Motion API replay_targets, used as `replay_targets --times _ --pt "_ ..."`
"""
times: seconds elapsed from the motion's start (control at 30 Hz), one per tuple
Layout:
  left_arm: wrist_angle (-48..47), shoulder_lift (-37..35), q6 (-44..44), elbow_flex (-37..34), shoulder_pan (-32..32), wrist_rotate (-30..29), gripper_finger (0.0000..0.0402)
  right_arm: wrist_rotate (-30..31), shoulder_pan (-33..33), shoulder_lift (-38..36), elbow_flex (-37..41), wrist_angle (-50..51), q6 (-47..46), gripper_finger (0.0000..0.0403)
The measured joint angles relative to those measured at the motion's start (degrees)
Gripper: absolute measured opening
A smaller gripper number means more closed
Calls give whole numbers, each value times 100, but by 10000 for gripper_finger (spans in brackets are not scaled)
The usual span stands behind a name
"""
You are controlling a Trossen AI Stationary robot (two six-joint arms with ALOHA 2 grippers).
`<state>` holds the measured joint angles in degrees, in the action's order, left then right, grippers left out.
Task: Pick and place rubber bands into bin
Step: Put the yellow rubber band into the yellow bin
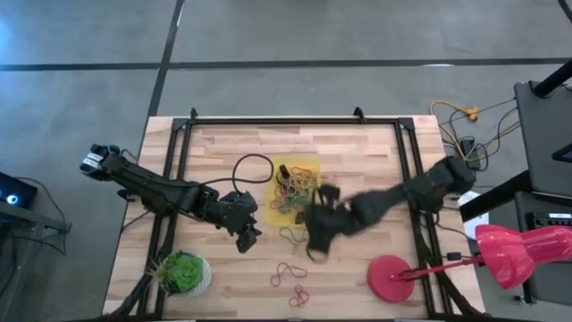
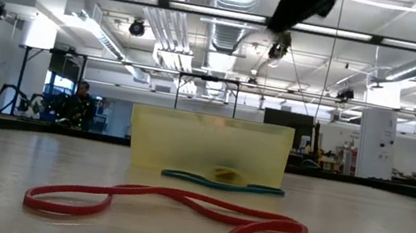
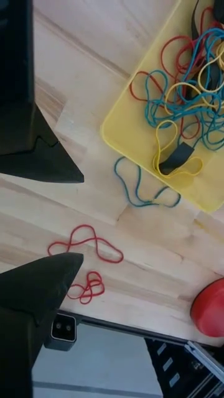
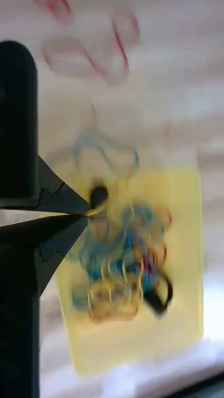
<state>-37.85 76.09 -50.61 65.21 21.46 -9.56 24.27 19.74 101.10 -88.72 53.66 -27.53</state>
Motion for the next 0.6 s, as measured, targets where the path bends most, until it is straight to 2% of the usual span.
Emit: replay_targets --times 0.2,0.3,0.47,0.6 --pt "0 -4 -7 0 52 74 178 8 -1062 -56 51 -320 998 8" --pt "14 -7 -166 2 154 118 178 -375 -1333 105 40 -415 1561 8" --pt "29 -7 -313 0 340 111 178 -890 -1526 529 63 -406 2166 9" --pt "120 -7 -312 2 412 44 178 -1014 -1489 839 66 -416 2234 9"
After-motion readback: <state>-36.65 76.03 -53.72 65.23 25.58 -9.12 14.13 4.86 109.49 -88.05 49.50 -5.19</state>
